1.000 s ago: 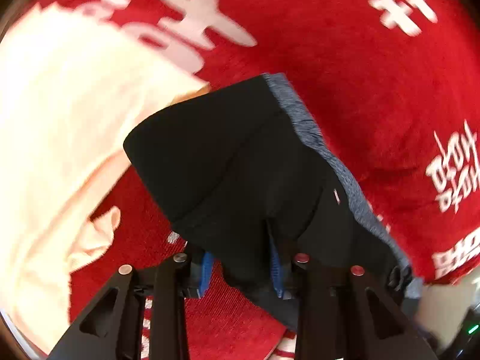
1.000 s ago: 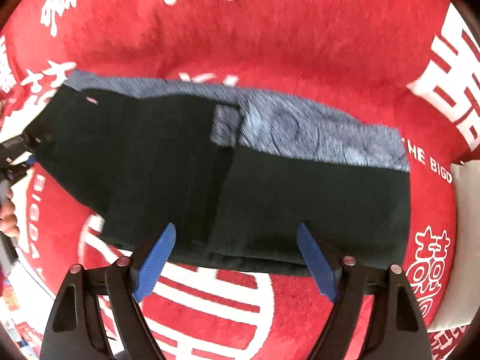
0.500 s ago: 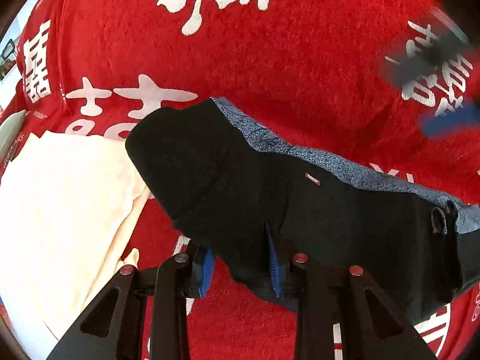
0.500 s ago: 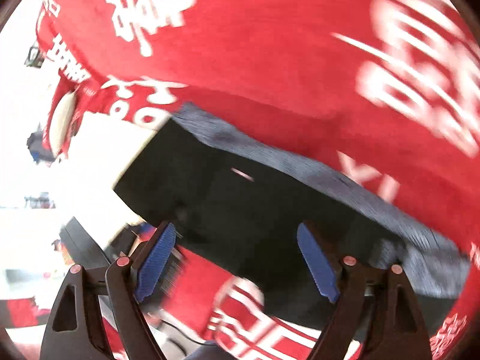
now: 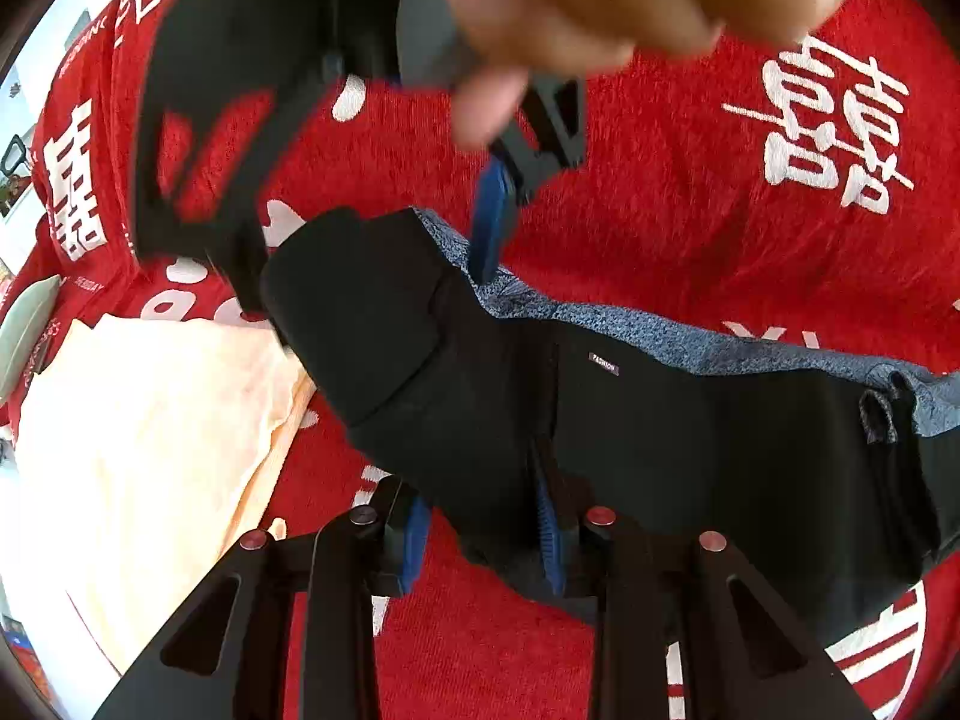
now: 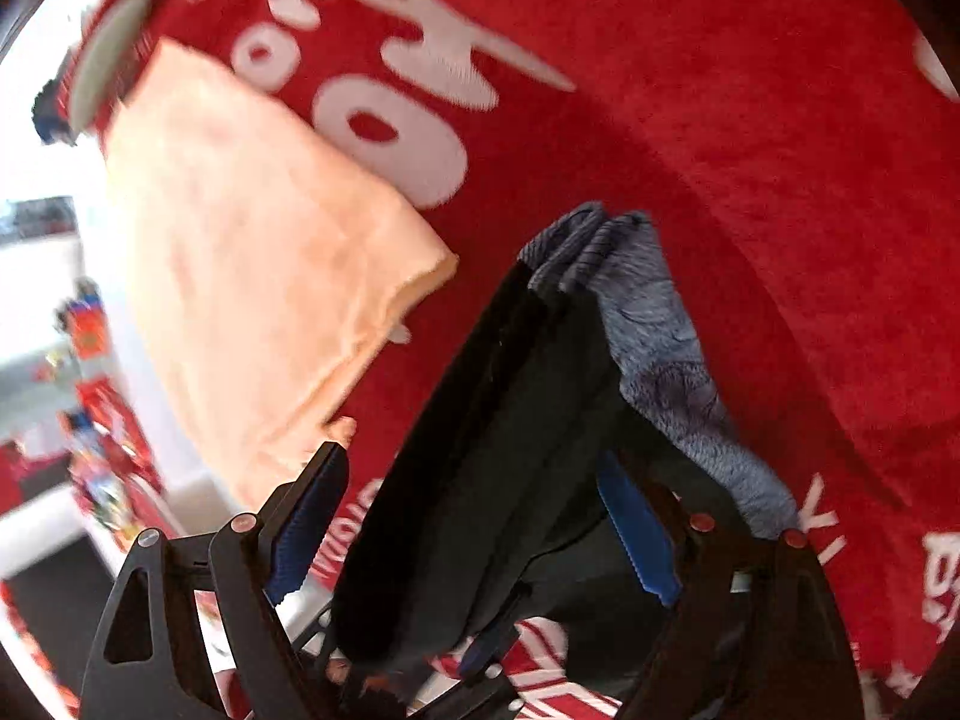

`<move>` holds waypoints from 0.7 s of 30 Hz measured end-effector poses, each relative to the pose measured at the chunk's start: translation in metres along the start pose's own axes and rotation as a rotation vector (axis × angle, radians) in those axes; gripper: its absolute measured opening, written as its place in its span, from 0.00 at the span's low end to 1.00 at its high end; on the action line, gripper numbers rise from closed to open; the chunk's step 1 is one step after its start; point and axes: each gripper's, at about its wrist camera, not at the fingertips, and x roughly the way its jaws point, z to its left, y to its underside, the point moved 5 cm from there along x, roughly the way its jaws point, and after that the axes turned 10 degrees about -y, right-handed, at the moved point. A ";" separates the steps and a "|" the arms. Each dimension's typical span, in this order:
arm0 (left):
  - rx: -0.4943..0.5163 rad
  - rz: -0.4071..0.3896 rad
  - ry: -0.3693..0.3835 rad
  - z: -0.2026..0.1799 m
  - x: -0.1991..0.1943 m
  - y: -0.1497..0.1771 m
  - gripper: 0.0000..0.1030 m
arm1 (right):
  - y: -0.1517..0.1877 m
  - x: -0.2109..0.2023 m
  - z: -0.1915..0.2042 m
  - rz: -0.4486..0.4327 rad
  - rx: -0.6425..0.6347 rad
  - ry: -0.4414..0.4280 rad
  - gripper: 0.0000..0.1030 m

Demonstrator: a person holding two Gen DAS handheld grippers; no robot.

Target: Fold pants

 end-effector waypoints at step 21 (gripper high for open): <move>0.070 -0.118 0.163 -0.058 -0.087 -0.026 0.31 | 0.132 -0.093 -0.071 -0.409 0.124 -0.316 0.15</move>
